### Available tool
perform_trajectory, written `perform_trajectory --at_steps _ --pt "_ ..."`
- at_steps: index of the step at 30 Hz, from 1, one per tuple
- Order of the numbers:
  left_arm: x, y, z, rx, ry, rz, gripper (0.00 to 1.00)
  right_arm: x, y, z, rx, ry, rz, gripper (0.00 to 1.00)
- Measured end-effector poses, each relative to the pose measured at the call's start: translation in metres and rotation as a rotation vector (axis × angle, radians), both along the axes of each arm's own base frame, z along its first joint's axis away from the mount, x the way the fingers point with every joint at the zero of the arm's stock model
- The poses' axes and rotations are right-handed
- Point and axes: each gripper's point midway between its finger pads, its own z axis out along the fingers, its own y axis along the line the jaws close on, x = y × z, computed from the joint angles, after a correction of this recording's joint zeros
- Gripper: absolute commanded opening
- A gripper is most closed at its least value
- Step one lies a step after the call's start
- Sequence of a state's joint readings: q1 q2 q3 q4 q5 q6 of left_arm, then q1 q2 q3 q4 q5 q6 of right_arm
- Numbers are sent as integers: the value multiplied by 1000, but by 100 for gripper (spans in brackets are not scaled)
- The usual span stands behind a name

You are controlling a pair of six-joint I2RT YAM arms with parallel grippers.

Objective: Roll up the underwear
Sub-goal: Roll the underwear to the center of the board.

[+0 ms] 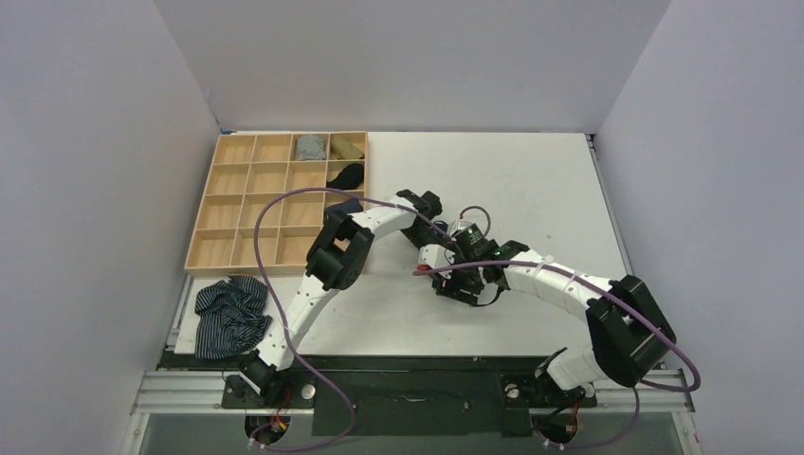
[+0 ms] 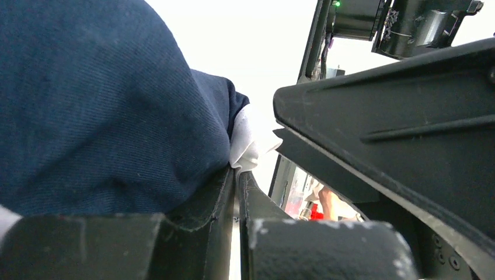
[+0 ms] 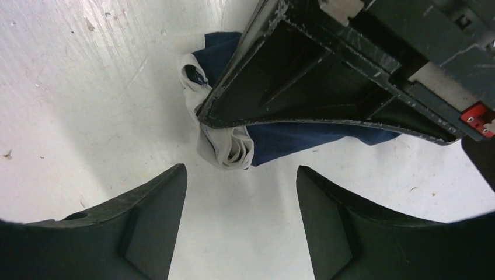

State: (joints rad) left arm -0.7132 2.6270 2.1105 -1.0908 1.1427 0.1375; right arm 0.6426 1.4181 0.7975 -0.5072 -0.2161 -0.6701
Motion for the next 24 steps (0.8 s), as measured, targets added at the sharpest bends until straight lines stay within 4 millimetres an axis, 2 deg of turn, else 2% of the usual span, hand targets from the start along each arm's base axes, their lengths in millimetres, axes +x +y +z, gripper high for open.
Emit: perform_trajectory --at_steps 6,11,15,19,22,24 --pt "-2 1 0 -1 21 2 0 0 8 -5 -16 2 25 50" --pt "-2 1 0 -1 23 1 0 -1 10 -12 -36 18 37 47" --pt "-2 1 0 -2 24 0 0 -2 12 -17 -48 30 42 40" --pt "-2 1 0 -2 25 -1 0 -1 12 -22 -61 47 42 26" --pt "-3 2 0 -3 25 -2 0 -1 12 -23 -66 55 42 6" --pt "-2 2 0 -5 24 -2 3 -2 12 -23 -70 61 42 0"
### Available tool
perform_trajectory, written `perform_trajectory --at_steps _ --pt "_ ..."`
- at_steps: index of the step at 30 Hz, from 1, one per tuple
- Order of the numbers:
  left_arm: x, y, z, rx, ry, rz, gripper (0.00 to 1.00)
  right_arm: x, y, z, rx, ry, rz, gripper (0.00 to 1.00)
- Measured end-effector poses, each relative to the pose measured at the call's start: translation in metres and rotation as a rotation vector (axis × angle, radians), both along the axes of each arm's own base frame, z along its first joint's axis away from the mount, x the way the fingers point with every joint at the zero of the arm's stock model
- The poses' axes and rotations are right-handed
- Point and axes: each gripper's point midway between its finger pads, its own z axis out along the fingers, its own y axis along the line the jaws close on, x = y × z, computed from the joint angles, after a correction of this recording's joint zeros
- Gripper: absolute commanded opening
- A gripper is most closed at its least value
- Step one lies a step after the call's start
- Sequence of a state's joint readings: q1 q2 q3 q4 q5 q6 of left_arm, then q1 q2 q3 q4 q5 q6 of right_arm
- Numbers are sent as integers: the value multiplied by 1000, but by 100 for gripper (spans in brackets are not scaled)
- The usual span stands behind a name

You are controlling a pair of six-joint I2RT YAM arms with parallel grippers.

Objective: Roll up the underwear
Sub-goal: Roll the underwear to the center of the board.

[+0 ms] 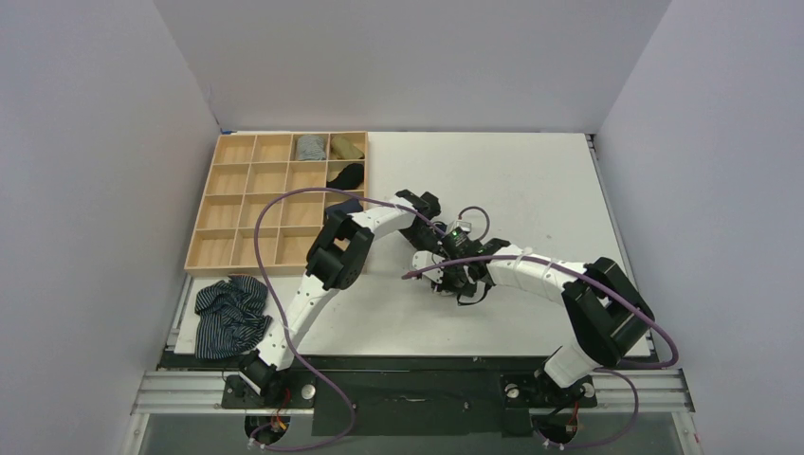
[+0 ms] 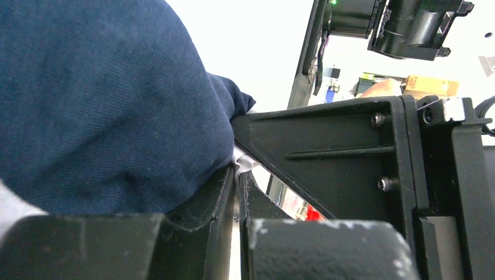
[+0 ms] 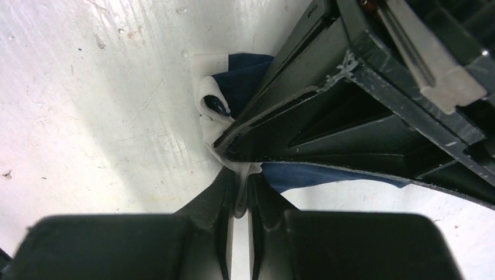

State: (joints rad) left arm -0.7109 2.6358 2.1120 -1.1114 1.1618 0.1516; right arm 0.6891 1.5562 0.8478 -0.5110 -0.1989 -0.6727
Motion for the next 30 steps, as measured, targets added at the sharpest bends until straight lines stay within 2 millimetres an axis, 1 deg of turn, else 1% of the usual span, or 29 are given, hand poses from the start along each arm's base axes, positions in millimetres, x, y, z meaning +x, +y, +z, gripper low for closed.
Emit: perform_trajectory --at_steps 2,3,4,5,7,14,18,22,26,30 --pt "0 0 0 -2 -1 0 9 0 0 1 -2 2 -2 0" --pt "0 1 0 -4 -3 -2 14 0 0 1 -3 4 -2 0" --pt "1 1 0 -5 -4 0 16 -1 0 1 -3 5 -2 0" --pt "2 1 0 -6 -6 0 21 -1 0 1 -2 6 -1 0" --pt "2 2 1 -11 -1 1 26 -2 0 1 -2 10 0 0" --pt "9 6 8 -19 -7 17 40 -4 1 0 10 22 6 0" --pt "20 13 12 -13 -60 29 44 -4 1 1 17 31 1 0" --pt "32 22 15 -10 -110 43 46 -5 -1 1 26 49 -5 0" --pt "43 35 12 -4 -152 54 46 -8 -5 1 30 81 -17 0" --pt "47 50 11 13 -156 77 47 -13 -8 1 27 107 -20 0"
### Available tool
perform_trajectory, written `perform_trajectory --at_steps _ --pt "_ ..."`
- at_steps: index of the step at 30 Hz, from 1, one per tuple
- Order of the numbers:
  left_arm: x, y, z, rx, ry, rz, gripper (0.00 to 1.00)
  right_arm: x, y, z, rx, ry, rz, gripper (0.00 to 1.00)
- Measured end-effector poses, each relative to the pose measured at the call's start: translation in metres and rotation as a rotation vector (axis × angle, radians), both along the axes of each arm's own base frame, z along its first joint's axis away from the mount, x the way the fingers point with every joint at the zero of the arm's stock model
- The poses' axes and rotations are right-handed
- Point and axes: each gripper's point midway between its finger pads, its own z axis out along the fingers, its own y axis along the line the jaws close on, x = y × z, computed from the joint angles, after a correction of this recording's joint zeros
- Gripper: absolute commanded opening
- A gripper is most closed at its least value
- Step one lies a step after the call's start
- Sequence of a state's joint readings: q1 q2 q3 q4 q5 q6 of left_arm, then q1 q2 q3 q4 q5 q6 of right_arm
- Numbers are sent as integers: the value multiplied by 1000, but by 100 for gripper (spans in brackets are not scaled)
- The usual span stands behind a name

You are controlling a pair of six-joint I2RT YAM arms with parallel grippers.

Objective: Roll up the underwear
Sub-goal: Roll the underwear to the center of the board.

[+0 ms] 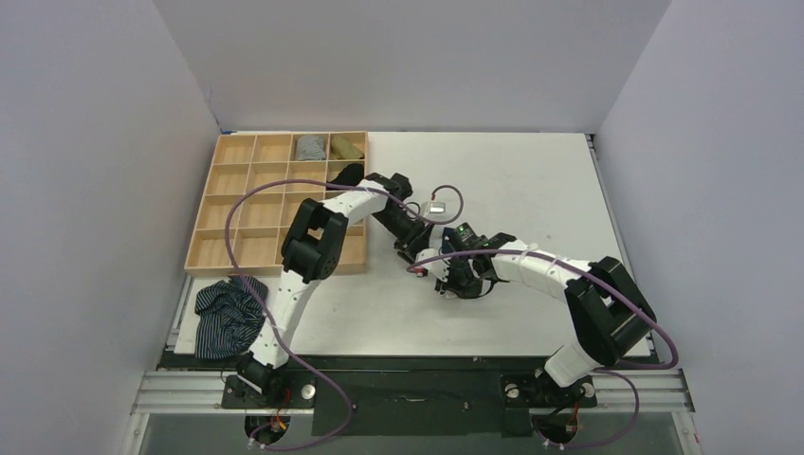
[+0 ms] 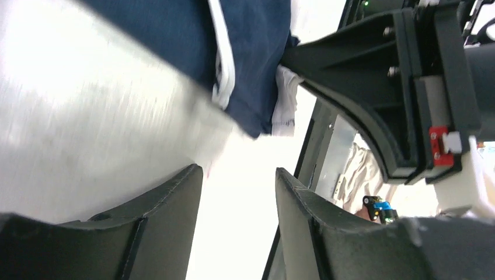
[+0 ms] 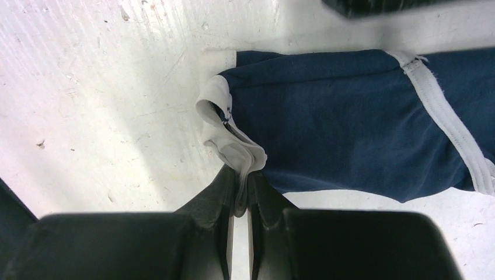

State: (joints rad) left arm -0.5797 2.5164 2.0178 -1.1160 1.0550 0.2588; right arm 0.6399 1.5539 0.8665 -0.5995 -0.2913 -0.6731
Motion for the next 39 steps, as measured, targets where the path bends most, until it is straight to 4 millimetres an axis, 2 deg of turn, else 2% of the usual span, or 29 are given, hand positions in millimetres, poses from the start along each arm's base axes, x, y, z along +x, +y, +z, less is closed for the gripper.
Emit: perform_trajectory --at_steps 8,16,21,25,28,31,35,39 --pt "9 33 8 19 -124 84 48 0 1 9 30 39 -16 0" --pt "17 62 32 -14 -342 284 49 14 3 26 128 124 -81 0" --pt "21 67 47 -54 -495 357 49 21 5 18 154 259 -99 0" --pt "23 70 52 -68 -587 383 50 21 6 5 162 417 -108 0" --pt "22 72 54 -75 -661 376 50 17 7 4 183 519 -118 0" --pt "11 68 57 -85 -748 335 50 14 7 4 198 593 -125 0" --pt "-10 53 65 -125 -872 240 51 5 7 5 206 717 -115 0" --pt "-19 41 63 -133 -958 164 51 -4 7 6 212 831 -111 0"
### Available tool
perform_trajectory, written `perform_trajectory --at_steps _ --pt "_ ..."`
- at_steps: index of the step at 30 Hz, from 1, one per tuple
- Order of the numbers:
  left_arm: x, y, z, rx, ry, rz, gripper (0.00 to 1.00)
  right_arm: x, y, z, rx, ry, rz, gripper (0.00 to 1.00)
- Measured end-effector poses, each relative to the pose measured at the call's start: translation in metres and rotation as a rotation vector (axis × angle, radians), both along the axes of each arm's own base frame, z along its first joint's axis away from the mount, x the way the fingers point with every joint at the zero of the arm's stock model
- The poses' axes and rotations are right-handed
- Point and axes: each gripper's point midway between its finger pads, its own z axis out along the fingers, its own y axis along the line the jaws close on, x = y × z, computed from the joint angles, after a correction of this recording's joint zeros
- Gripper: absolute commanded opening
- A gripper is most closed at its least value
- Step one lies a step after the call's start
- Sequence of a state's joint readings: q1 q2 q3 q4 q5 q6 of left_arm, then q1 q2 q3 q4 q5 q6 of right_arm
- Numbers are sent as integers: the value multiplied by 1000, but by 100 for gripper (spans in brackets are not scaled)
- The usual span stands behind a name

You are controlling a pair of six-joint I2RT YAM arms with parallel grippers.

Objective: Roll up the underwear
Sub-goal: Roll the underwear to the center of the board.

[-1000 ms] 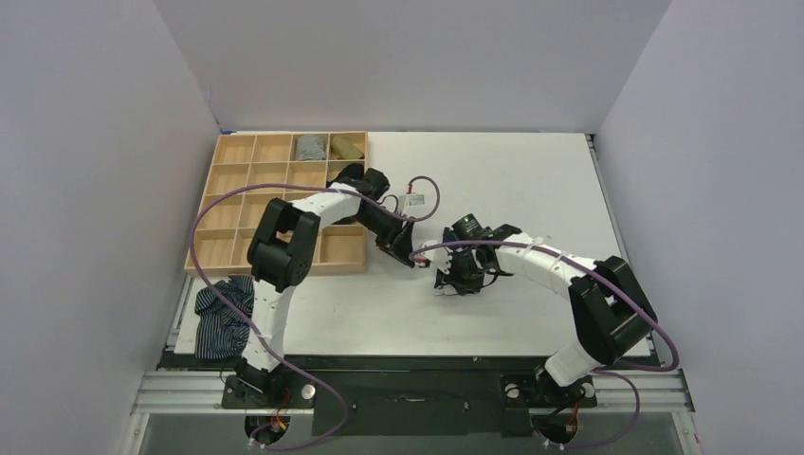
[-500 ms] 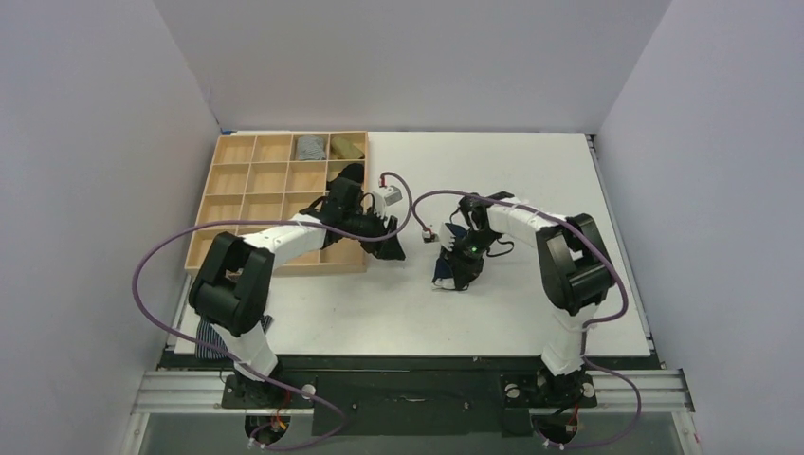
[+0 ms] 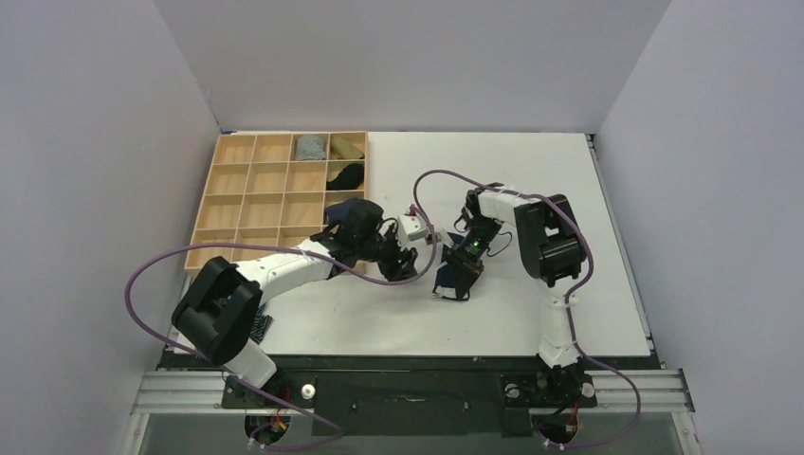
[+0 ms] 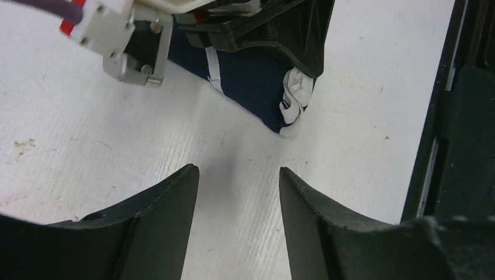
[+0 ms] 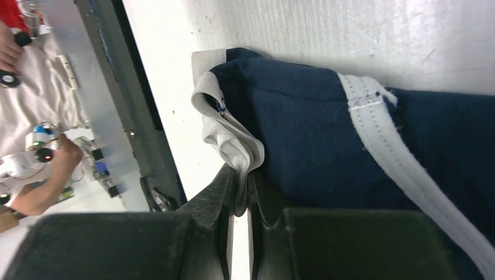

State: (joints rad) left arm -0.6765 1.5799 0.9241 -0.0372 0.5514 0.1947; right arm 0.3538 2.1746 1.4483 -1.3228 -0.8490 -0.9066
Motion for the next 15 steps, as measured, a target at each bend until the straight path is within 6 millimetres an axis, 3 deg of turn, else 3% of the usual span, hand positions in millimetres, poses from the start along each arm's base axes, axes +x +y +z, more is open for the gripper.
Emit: perform_trajectory --at_steps 3,11,15 --pt "-8 -8 -4 38 -63 -47 51 -4 1 0 1 54 -1 0" --pt "-60 -47 -13 149 -239 -294 51 -4 6 4 12 156 -27 0" --pt "-69 -60 -21 199 -316 -359 52 -8 6 4 8 212 -44 0"
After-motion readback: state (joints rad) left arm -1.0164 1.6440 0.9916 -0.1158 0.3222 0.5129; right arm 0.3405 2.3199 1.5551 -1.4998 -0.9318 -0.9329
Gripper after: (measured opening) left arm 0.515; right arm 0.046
